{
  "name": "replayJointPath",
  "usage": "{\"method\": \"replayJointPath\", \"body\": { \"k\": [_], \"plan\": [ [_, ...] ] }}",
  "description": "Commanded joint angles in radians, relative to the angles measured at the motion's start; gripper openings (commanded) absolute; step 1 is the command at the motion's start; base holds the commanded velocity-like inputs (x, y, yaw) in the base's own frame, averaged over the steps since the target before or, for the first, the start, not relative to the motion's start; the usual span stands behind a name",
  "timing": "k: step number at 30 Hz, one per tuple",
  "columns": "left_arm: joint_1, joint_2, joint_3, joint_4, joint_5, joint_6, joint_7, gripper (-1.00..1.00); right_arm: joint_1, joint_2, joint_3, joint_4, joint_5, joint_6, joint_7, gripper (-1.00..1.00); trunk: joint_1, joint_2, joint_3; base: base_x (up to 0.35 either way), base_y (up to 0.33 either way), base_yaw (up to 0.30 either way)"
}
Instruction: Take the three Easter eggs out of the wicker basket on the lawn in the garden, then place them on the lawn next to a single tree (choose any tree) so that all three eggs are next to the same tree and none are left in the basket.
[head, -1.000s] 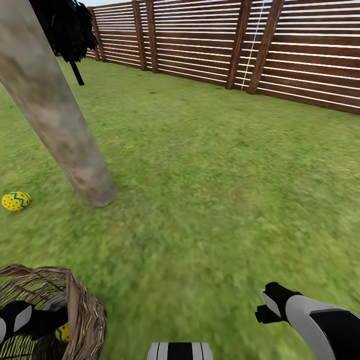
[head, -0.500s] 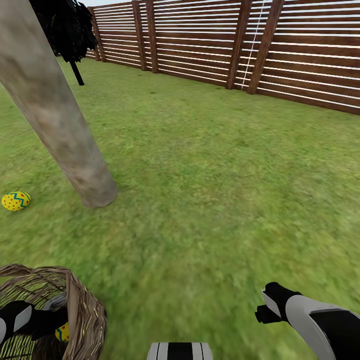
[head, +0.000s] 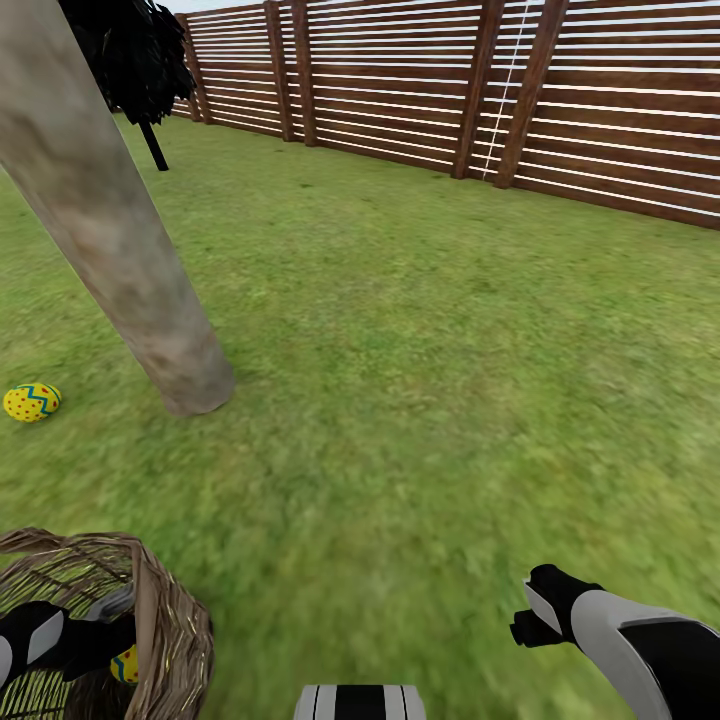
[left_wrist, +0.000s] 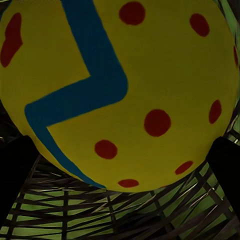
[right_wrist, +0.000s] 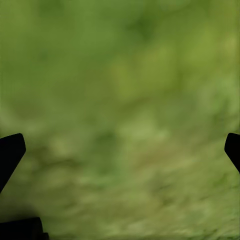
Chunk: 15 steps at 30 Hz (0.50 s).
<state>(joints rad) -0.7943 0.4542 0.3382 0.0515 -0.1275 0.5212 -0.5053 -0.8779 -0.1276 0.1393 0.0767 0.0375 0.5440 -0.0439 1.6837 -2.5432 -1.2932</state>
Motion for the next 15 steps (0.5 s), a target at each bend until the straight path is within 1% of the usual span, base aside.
{"method": "replayJointPath", "body": {
  "k": [1,5,7,9,10,15],
  "plan": [
    [0.0,-0.019,0.015,0.002,-0.006,0.003,-0.002,-1.0,-0.001,0.0,0.003,0.002,0.004,0.002,0.001,1.0,0.0,0.0,-0.001,0.0,0.0,0.0],
    [0.0,-0.02,0.015,0.002,-0.007,0.003,-0.002,-1.0,-0.001,0.0,0.003,0.002,0.004,0.002,0.001,1.0,0.0,0.0,-0.001,-0.029,0.0,0.0],
    [0.0,-0.027,0.015,0.002,-0.007,0.003,-0.002,-1.0,-0.001,0.0,0.002,0.002,0.004,0.002,0.001,1.0,0.0,0.0,-0.001,-0.26,0.032,0.0],
    [0.0,-0.029,0.015,0.002,-0.008,0.003,-0.002,-1.0,-0.001,0.0,0.003,0.002,0.004,0.002,0.001,1.0,0.0,0.0,-0.001,-0.303,0.107,0.0],
    [0.0,-0.029,0.015,0.002,-0.008,0.003,-0.002,-1.0,-0.001,0.0,0.003,0.002,0.004,0.002,0.001,1.0,0.0,0.0,-0.001,-0.126,0.057,0.0],
    [0.0,-0.032,0.015,0.002,-0.008,0.003,-0.002,-1.0,-0.001,0.0,0.003,0.002,0.004,0.002,0.001,1.0,0.0,0.0,-0.001,-0.018,0.008,0.0]
  ]
}}
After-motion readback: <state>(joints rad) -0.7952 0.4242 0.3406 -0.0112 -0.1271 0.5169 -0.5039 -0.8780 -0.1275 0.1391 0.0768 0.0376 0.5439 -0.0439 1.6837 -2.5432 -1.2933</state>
